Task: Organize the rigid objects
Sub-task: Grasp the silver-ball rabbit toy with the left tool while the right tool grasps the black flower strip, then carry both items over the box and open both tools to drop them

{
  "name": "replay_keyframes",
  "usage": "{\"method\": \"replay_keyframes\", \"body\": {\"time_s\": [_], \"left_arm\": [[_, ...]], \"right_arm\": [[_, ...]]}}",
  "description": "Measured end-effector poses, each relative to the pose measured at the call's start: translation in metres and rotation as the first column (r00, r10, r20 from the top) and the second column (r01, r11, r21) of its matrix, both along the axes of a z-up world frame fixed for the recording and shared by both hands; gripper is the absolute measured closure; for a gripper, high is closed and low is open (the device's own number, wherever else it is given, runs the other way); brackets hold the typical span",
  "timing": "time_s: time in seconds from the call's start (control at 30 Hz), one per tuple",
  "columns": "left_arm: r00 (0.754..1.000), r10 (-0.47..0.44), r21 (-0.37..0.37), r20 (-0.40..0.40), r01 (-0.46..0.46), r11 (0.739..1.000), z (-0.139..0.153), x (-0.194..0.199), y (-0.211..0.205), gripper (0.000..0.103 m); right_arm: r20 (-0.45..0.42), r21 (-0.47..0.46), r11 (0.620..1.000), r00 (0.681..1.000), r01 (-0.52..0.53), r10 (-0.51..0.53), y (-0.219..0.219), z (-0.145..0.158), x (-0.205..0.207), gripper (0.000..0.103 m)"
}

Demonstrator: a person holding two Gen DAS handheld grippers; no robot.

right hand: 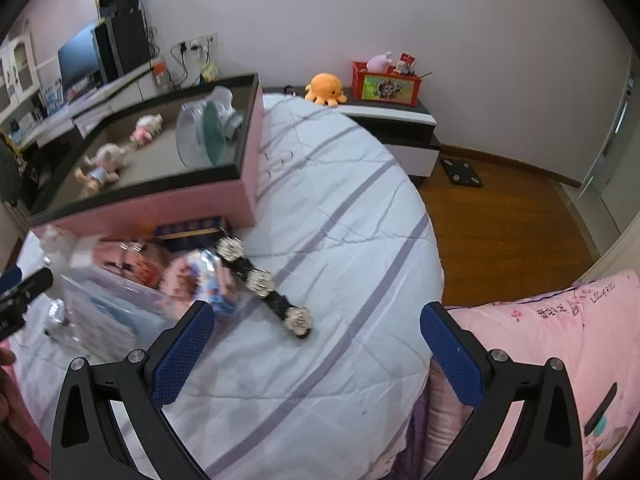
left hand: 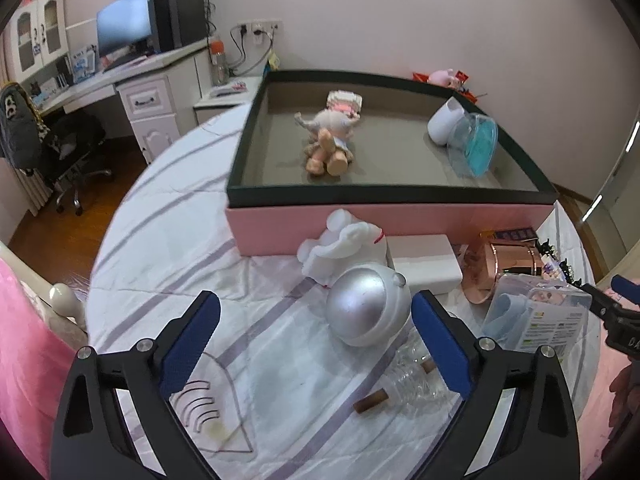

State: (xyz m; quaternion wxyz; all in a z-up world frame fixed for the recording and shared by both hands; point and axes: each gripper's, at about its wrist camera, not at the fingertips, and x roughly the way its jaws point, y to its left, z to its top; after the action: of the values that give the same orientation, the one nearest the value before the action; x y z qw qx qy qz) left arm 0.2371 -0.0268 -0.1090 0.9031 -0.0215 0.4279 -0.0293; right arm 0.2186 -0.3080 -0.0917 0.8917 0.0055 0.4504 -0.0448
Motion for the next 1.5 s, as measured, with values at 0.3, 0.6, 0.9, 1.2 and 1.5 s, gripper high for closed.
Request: {"method": "replay_keyframes", "body": {"time_s": [0.3,0.6,0.9,1.2,1.5], "left_arm": [[0.999,-0.016,-0.041,-0.037,0.014,0.999,-0.016,0.015,-0.002,0.022],[0.997,-0.067,-0.054,-0.023,0.065,0.996,-0.013,0.013,-0.008,0.04],[0.994,-0.105,-0.129,-0.022,0.101,0.986,-0.014,0.015,-0.007,0.056],[0.996,-0.094,-0.12,0.007,0.094,0.988,-0.005,0.001,-0.001,0.056],[0.994,-0.097,-0.109,0.047,0.101,0.989,0.012,-0.017,0.007,0.056]], "right_arm": [[-0.056,0.002,0.996,0.995,-0.088,0.087,0.003,-0.022,0.024,0.018],[-0.026,0.021,0.983,0.982,-0.185,0.185,0.017,-0.02,0.038,0.054],[-0.009,0.05,0.982,0.983,-0.181,0.182,0.023,-0.017,0.03,0.079],[0.01,0.111,0.98,0.987,-0.163,0.162,0.011,-0.01,0.016,0.085],[0.054,0.152,0.973,0.984,-0.176,0.17,0.014,0.008,0.004,0.085]]}}
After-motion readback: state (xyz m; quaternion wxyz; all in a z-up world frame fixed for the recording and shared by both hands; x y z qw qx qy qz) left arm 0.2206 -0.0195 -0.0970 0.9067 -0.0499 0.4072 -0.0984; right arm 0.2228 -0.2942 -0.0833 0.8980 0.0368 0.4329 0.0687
